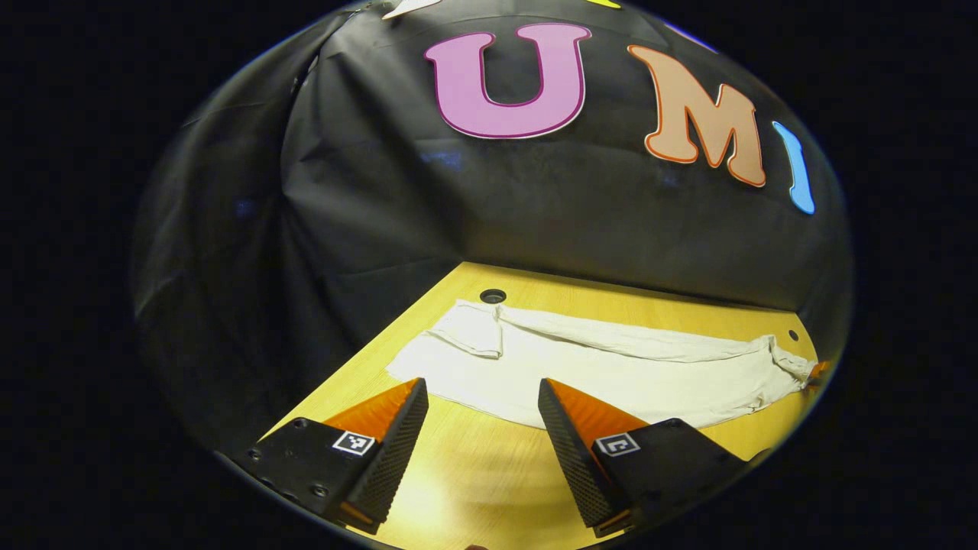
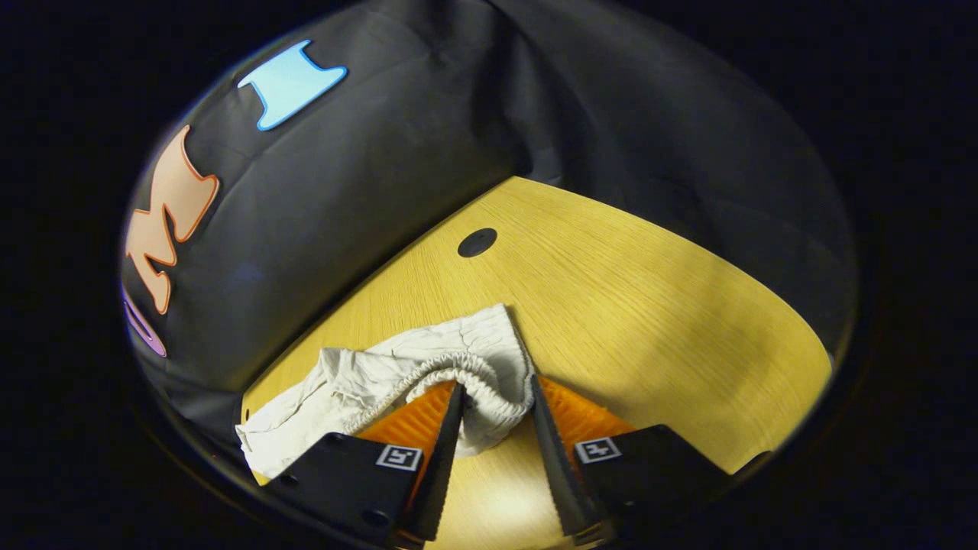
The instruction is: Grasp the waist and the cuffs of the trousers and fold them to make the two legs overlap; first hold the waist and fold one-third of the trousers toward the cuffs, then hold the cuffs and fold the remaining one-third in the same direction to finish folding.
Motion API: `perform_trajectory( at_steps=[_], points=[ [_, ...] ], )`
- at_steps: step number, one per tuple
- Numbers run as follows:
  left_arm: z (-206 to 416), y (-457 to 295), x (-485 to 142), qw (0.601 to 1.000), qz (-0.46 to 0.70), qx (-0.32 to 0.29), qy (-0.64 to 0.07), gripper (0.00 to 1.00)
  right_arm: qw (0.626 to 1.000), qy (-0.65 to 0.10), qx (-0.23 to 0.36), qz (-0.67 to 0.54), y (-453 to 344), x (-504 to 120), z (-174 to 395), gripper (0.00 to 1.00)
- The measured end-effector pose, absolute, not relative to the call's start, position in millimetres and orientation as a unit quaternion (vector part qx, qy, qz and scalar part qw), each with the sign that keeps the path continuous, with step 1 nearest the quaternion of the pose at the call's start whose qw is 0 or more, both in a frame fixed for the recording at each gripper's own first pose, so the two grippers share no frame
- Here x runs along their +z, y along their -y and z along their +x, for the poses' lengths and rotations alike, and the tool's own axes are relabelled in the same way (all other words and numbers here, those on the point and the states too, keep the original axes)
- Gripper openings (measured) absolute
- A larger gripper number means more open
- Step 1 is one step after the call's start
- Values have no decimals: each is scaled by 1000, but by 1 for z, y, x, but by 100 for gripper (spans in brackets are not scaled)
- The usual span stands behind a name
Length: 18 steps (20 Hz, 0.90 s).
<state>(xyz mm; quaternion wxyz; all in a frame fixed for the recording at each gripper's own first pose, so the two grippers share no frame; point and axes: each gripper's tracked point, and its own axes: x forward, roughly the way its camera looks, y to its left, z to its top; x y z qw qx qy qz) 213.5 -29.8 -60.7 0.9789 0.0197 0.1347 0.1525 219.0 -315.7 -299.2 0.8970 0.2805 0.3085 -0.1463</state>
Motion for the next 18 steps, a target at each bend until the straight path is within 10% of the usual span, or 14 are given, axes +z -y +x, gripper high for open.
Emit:
perform_trajectory(
  at_steps=[4, 18],
  points=[
    [217, 41, -63, 981, 16, 140, -136, 89, 895, -307, -149, 289, 314, -292, 220, 19],
    [236, 19, -73, 989, 24, 51, -140, 88, 962, -203, -101, 154, 181, -152, 208, 13]
  ],
)
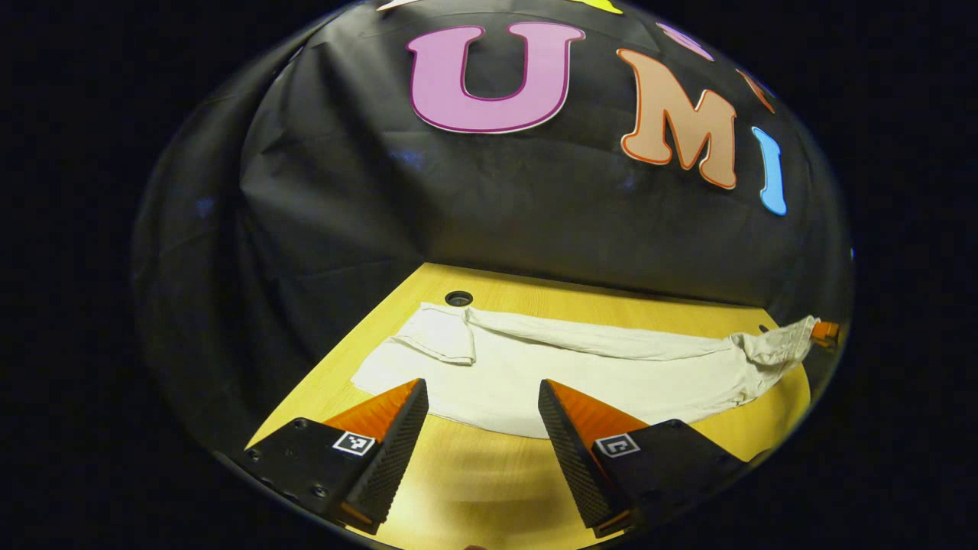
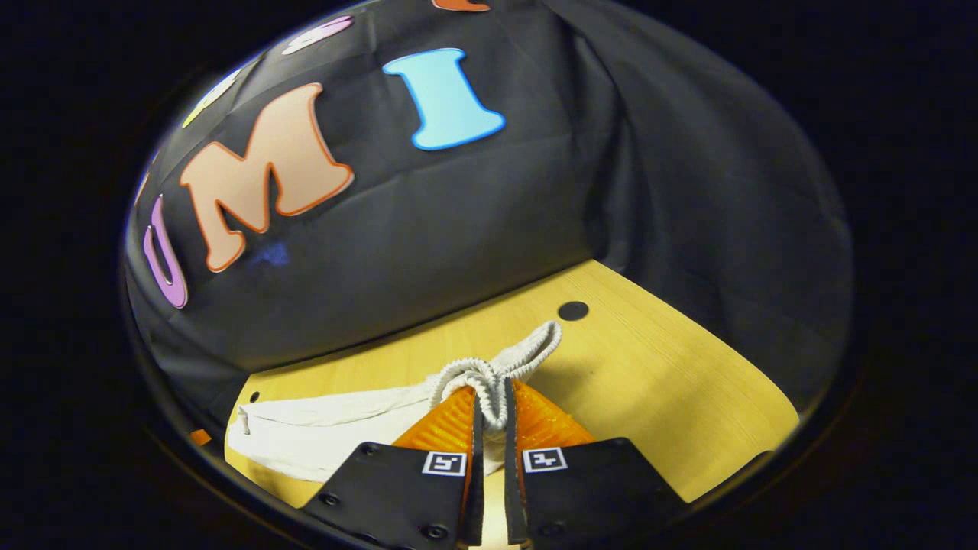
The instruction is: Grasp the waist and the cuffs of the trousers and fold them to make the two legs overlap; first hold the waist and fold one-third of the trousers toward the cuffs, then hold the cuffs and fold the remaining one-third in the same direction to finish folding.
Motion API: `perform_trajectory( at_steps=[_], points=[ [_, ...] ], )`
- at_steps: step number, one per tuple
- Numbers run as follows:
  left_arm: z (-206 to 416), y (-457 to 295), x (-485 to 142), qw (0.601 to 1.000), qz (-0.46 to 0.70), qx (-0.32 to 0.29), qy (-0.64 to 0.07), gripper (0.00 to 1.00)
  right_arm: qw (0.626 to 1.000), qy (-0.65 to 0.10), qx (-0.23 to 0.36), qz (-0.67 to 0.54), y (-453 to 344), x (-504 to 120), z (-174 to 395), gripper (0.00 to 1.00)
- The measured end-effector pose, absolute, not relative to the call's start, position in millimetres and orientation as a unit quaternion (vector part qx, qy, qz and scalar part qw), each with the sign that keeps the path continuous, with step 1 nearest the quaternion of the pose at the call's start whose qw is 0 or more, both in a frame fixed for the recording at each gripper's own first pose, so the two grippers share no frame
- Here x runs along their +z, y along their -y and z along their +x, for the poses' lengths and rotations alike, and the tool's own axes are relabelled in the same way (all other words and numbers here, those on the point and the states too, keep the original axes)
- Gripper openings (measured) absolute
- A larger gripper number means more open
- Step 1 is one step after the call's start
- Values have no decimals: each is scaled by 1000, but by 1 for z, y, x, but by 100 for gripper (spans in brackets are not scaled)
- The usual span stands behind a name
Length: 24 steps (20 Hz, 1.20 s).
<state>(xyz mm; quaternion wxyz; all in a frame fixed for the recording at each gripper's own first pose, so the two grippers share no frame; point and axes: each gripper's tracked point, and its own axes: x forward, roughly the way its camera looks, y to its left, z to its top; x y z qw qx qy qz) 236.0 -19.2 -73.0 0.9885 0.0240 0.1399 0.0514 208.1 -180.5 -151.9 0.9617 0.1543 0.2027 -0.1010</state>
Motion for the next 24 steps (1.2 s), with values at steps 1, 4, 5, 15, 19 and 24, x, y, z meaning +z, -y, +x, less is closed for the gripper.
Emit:
perform_trajectory(
  at_steps=[1, 4, 5, 15, 19, 24],
  points=[
    [239, 14, -74, 988, 32, 40, -143, 89, 964, -197, -97, 152, 163, -143, 208, 13],
    [247, -2, -77, 987, 42, 12, -154, 89, 969, -185, -77, 145, 101, -124, 214, 13],
    [249, -7, -78, 987, 41, 5, -156, 89, 970, -185, -70, 140, 80, -123, 215, 13],
    [266, -66, -87, 986, 31, -4, -162, 88, 975, -194, 63, 89, -139, -142, 223, 13],
    [273, -89, -102, 985, 20, 7, -170, 89, 968, -231, 88, 46, -181, -180, 214, 13],
    [287, -110, -127, 982, 17, 13, -188, 89, 956, -274, 104, 29, -192, -213, 213, 21]
  ],
)
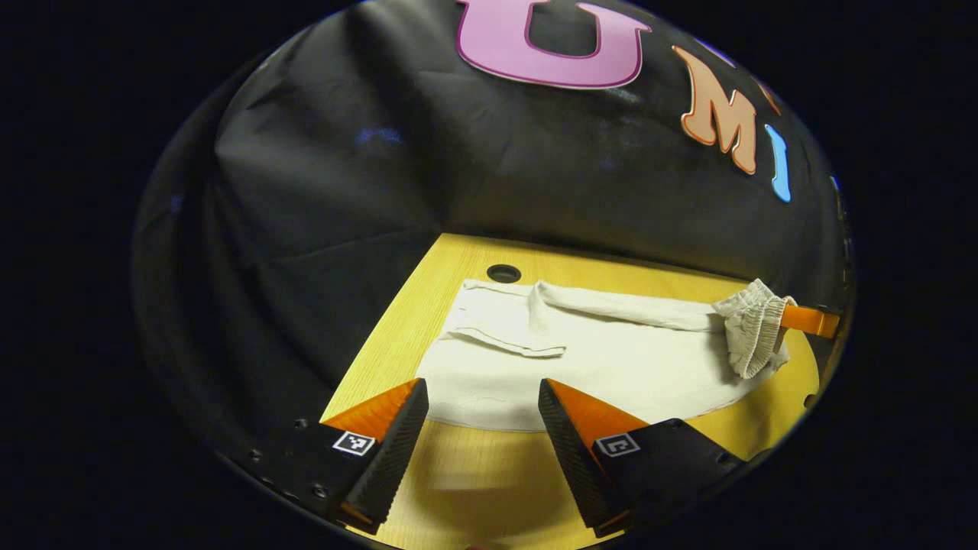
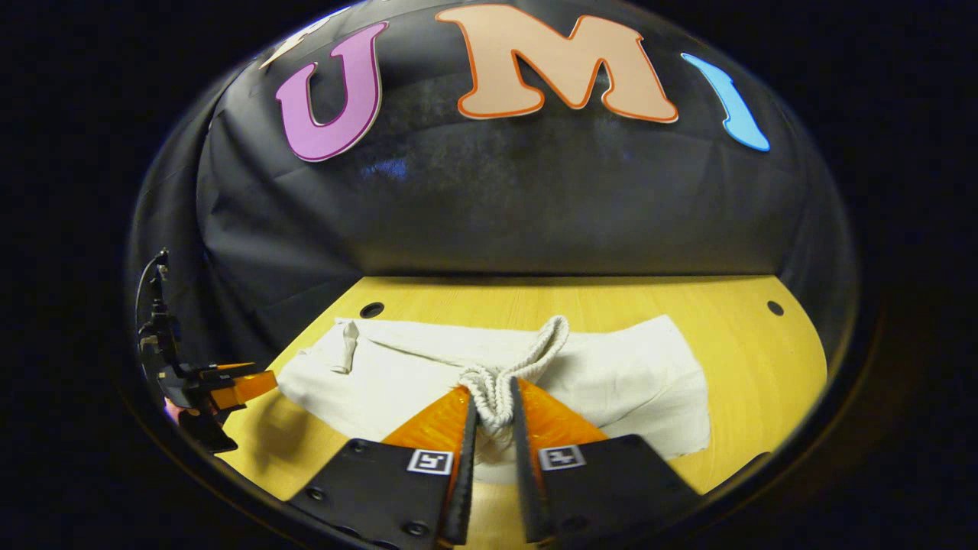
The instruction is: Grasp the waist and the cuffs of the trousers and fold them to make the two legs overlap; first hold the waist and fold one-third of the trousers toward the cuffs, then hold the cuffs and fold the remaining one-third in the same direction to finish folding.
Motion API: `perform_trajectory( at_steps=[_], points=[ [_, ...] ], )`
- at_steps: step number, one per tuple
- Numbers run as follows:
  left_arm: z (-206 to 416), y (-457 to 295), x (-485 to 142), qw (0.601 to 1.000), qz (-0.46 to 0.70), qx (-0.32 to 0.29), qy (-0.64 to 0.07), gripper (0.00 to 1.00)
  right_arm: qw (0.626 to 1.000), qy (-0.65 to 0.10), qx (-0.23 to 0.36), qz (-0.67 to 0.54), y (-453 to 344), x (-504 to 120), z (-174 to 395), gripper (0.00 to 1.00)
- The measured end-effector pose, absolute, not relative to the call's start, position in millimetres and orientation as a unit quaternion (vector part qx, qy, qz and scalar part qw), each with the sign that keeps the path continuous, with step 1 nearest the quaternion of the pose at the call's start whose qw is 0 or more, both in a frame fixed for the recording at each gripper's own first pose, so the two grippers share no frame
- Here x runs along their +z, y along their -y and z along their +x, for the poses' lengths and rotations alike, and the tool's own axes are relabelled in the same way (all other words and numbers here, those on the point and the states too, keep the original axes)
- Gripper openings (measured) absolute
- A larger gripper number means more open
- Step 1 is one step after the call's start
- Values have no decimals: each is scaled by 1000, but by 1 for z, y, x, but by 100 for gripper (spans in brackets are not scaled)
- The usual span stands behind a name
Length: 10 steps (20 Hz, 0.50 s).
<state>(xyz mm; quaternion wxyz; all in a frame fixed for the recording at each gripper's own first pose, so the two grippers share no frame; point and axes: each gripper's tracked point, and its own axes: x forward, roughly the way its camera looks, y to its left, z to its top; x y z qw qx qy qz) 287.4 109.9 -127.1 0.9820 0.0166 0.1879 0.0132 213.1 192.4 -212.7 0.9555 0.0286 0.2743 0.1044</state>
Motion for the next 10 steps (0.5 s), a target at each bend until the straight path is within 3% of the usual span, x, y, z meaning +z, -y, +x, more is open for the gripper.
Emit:
perform_trajectory(
  at_steps=[1, 2, 3, 6, 7, 9, 10],
  points=[
    [291, -111, -131, 981, 20, 15, -191, 89, 954, -280, 104, 31, -194, -215, 207, 26],
    [292, -110, -132, 981, 21, 15, -192, 89, 954, -280, 104, 33, -194, -214, 204, 53],
    [291, -111, -133, 980, 23, 16, -195, 89, 955, -276, 102, 34, -193, -210, 206, 50],
    [290, -113, -135, 979, 33, 22, -202, 88, 956, -275, 94, 49, -192, -207, 203, 89],
    [289, -111, -134, 977, 32, 23, -208, 88, 956, -274, 88, 50, -191, -208, 201, 82],
    [287, -113, -134, 974, 30, 24, -223, 89, 958, -274, 70, 47, -182, -209, 199, 82],
    [286, -112, -134, 973, 32, 25, -229, 89, 958, -277, 64, 48, -178, -211, 197, 90]
  ],
)
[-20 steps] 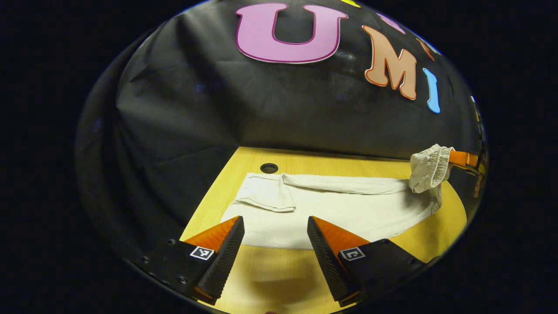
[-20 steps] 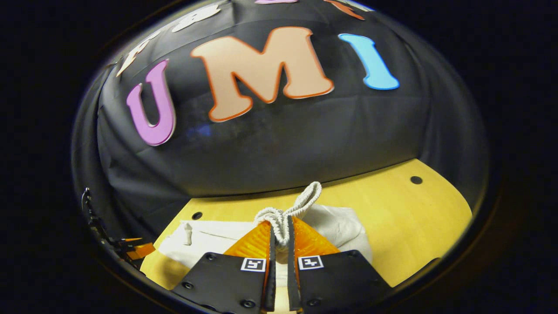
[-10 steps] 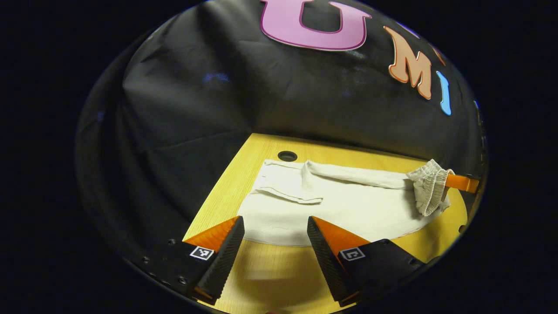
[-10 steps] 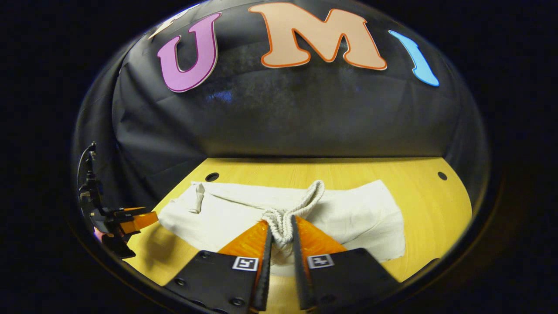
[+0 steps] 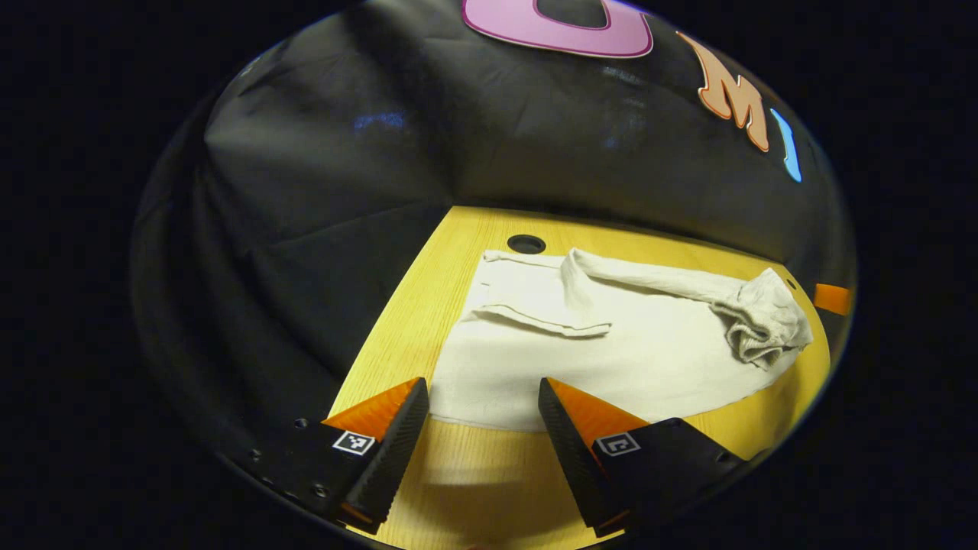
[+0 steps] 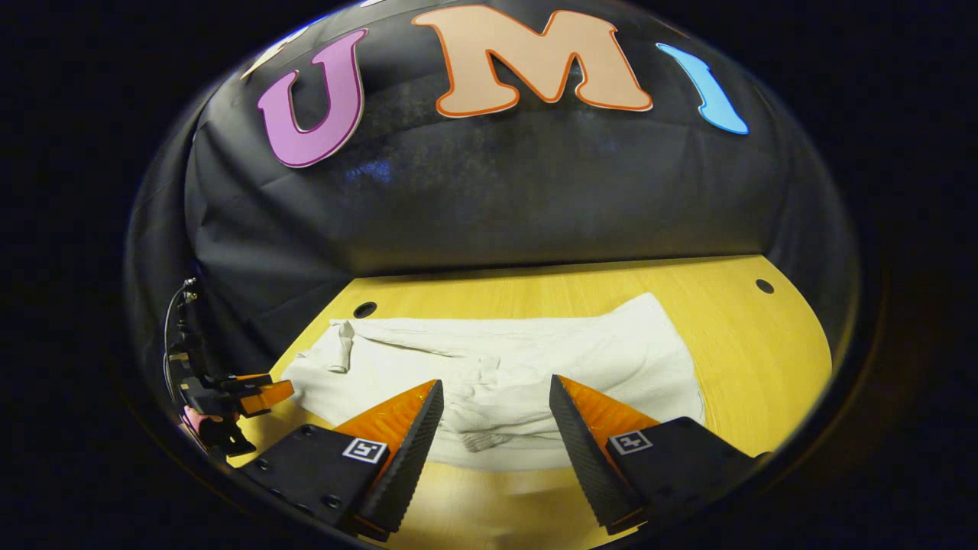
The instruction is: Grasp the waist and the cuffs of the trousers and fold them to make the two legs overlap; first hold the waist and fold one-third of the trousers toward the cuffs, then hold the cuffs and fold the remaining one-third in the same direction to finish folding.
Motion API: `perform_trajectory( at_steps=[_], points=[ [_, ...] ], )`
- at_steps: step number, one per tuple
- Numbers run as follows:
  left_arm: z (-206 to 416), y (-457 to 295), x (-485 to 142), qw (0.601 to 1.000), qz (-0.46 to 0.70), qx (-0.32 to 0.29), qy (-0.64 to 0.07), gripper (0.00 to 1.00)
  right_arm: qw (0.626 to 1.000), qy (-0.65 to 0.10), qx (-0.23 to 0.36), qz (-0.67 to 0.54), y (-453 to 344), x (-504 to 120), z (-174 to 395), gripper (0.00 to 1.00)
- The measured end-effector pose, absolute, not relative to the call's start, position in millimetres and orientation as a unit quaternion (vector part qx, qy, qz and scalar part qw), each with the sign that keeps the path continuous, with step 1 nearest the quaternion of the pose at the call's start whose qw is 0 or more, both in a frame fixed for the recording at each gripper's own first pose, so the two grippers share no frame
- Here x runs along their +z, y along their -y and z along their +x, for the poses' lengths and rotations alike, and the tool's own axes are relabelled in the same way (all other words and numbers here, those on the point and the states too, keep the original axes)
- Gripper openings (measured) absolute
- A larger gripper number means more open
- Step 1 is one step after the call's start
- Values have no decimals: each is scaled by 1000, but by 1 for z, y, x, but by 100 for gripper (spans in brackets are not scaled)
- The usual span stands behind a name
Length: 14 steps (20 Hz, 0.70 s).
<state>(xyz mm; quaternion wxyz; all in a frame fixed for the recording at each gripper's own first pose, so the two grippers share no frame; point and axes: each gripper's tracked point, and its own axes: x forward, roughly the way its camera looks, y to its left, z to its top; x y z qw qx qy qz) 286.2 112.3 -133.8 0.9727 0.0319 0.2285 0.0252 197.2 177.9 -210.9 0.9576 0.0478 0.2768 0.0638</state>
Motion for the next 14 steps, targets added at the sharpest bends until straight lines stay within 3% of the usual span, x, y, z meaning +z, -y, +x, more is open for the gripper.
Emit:
perform_trajectory(
  at_steps=[1, 2, 3, 11, 13, 14],
  points=[
    [286, -113, -136, 971, 36, 29, -236, 89, 956, -281, 60, 51, -178, -214, 195, 90],
    [285, -113, -136, 969, 40, 29, -240, 89, 955, -287, 57, 55, -177, -217, 192, 82],
    [286, -114, -137, 969, 42, 29, -243, 89, 953, -291, 55, 58, -173, -219, 190, 90],
    [282, -117, -142, 965, 48, 22, -258, 86, 955, -286, 40, 62, -154, -209, 184, 90],
    [282, -116, -138, 964, 48, 12, -261, 77, 955, -286, 34, 66, -148, -207, 180, 90],
    [282, -110, -137, 964, 54, 6, -262, 58, 956, -285, 34, 67, -145, -205, 179, 90]
  ],
)
